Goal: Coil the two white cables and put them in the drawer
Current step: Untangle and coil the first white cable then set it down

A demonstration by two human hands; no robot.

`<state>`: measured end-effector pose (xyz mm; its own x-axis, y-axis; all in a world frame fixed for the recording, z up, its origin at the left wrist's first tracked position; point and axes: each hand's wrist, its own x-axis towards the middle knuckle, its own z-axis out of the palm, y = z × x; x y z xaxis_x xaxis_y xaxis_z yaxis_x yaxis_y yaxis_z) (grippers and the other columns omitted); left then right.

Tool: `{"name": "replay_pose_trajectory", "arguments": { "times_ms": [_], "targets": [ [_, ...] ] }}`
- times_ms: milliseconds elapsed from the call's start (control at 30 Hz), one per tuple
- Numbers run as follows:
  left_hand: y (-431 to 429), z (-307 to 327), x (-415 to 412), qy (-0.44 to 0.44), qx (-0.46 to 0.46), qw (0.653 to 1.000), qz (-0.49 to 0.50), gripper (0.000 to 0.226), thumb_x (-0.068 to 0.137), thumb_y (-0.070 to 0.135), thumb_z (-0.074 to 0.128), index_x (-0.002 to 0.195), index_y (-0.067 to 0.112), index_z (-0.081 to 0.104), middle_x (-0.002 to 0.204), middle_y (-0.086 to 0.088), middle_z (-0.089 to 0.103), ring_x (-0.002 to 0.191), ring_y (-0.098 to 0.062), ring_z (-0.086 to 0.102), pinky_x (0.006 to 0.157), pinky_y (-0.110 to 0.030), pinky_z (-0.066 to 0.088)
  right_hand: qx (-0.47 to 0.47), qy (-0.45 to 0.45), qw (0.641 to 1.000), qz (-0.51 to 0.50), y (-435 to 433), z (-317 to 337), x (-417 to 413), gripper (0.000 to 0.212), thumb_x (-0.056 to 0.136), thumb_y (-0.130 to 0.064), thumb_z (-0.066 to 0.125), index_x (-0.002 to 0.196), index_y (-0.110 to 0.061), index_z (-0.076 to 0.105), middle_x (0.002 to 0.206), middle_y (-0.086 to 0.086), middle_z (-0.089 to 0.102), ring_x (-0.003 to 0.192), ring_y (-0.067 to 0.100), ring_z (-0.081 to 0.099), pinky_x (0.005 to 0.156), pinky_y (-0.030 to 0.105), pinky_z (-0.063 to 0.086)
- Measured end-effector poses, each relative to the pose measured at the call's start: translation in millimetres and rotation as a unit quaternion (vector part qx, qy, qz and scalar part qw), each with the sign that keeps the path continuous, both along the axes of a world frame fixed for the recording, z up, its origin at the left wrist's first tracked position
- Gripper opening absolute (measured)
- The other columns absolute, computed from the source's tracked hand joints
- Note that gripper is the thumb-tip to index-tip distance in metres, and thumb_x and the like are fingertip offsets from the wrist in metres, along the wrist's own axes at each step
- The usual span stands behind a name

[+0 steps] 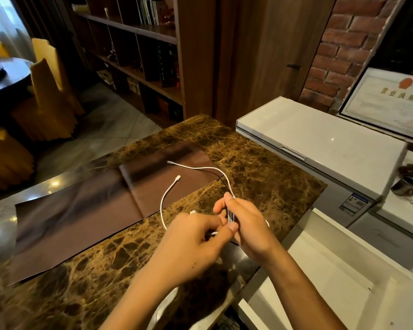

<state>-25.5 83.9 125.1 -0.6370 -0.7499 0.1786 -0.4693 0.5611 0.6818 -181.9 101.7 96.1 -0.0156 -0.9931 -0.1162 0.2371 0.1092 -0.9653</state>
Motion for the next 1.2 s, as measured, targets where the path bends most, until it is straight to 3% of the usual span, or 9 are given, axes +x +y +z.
{"name": "replay_pose_trajectory", "arguments": {
  "times_ms": [133, 233, 400, 500, 633, 733, 833, 933, 1200],
  "targets": [
    [-14, 19, 2, -0.002, -0.025, 1.0, -0.002, 0.055, 0.101, 0.055, 0.048, 0.068, 0.021, 0.075, 0.051, -0.001, 0.062, 0.048, -0.016, 0.054, 0.048, -0.023, 0.039, 0.005, 0.018, 1.0, 0.009, 6, -6, 9, 0.043, 0.1, -0.048, 0.045, 0.084, -0.019, 0.071, 0.08, 0.015, 0.061, 0.078, 0.028, 0.057, 0.073, 0.043, 0.044],
    [-27, 30, -1, 0.0, -0.043, 0.999, 0.008, 0.058, 0.099, 0.053, 0.052, 0.058, 0.015, 0.067, 0.048, -0.004, 0.058, 0.048, -0.018, 0.053, 0.05, -0.023, 0.037, 0.014, -0.003, 1.0, 0.021, 11, -11, 15, 0.038, 0.096, -0.046, 0.047, 0.072, -0.024, 0.069, 0.067, 0.004, 0.06, 0.061, 0.018, 0.053, 0.058, 0.031, 0.043],
    [-42, 45, -11, 0.019, -0.072, 0.997, -0.005, 0.061, 0.098, 0.047, 0.057, 0.044, 0.023, 0.043, 0.043, 0.002, 0.038, 0.042, -0.013, 0.039, 0.049, -0.039, 0.039, 0.036, -0.057, 0.997, 0.035, 18, -17, 22, 0.033, 0.083, -0.048, 0.054, 0.079, -0.019, 0.069, 0.069, 0.004, 0.059, 0.062, 0.015, 0.05, 0.057, 0.032, 0.041],
    [-50, 47, -16, 0.044, -0.085, 0.995, -0.021, 0.061, 0.099, 0.045, 0.057, 0.046, 0.017, 0.046, 0.045, 0.001, 0.038, 0.042, -0.015, 0.038, 0.048, -0.04, 0.038, 0.049, -0.099, 0.993, 0.049, 22, -15, 30, 0.044, 0.09, -0.054, 0.051, 0.091, -0.012, 0.066, 0.068, 0.002, 0.059, 0.06, 0.014, 0.05, 0.056, 0.03, 0.041],
    [-58, 43, -21, 0.074, -0.088, 0.993, -0.025, 0.061, 0.1, 0.041, 0.06, 0.047, 0.013, 0.048, 0.044, 0.003, 0.037, 0.041, -0.013, 0.035, 0.047, -0.037, 0.034, 0.041, -0.123, 0.99, 0.047, 28, -9, 38, 0.052, 0.09, -0.066, 0.049, 0.077, -0.025, 0.078, 0.069, 0.003, 0.061, 0.059, 0.013, 0.054, 0.055, 0.027, 0.044],
    [-63, 36, -23, 0.103, -0.077, 0.991, -0.017, 0.061, 0.1, 0.041, 0.061, 0.047, 0.011, 0.05, 0.042, -0.001, 0.038, 0.04, -0.014, 0.035, 0.046, -0.034, 0.033, 0.023, -0.106, 0.992, 0.068, 31, -3, 40, 0.064, 0.084, -0.08, 0.05, 0.08, -0.021, 0.074, 0.062, -0.003, 0.059, 0.057, 0.012, 0.051, 0.056, 0.024, 0.044],
    [-65, 28, -24, 0.133, -0.055, 0.989, -0.015, 0.062, 0.1, 0.04, 0.061, 0.047, 0.011, 0.048, 0.043, -0.004, 0.038, 0.042, -0.008, 0.033, 0.046, -0.026, 0.031, 0.002, -0.061, 0.996, 0.072, 35, 0, 41, 0.061, 0.09, -0.077, 0.045, 0.085, -0.021, 0.07, 0.064, -0.005, 0.058, 0.059, 0.011, 0.051, 0.059, 0.024, 0.044],
    [-65, 22, -26, 0.155, -0.032, 0.987, -0.011, 0.064, 0.101, 0.037, 0.061, 0.048, 0.004, 0.044, 0.045, -0.01, 0.037, 0.044, -0.01, 0.031, 0.048, -0.026, 0.031, -0.013, -0.034, 0.996, 0.08, 39, 5, 40, 0.051, 0.096, -0.065, 0.045, 0.087, -0.022, 0.07, 0.065, -0.008, 0.059, 0.061, 0.009, 0.052, 0.061, 0.022, 0.045],
    [-52, 9, -30, 0.22, 0.053, 0.974, 0.022, 0.073, 0.102, 0.045, 0.051, 0.051, -0.005, 0.036, 0.048, -0.021, 0.033, 0.044, -0.022, 0.028, 0.048, -0.034, 0.029, -0.053, -0.084, 0.989, 0.109, 39, 27, 31, 0.041, 0.097, -0.056, 0.054, 0.09, -0.018, 0.068, 0.065, -0.006, 0.057, 0.059, 0.008, 0.051, 0.057, 0.022, 0.044]
  ]
}}
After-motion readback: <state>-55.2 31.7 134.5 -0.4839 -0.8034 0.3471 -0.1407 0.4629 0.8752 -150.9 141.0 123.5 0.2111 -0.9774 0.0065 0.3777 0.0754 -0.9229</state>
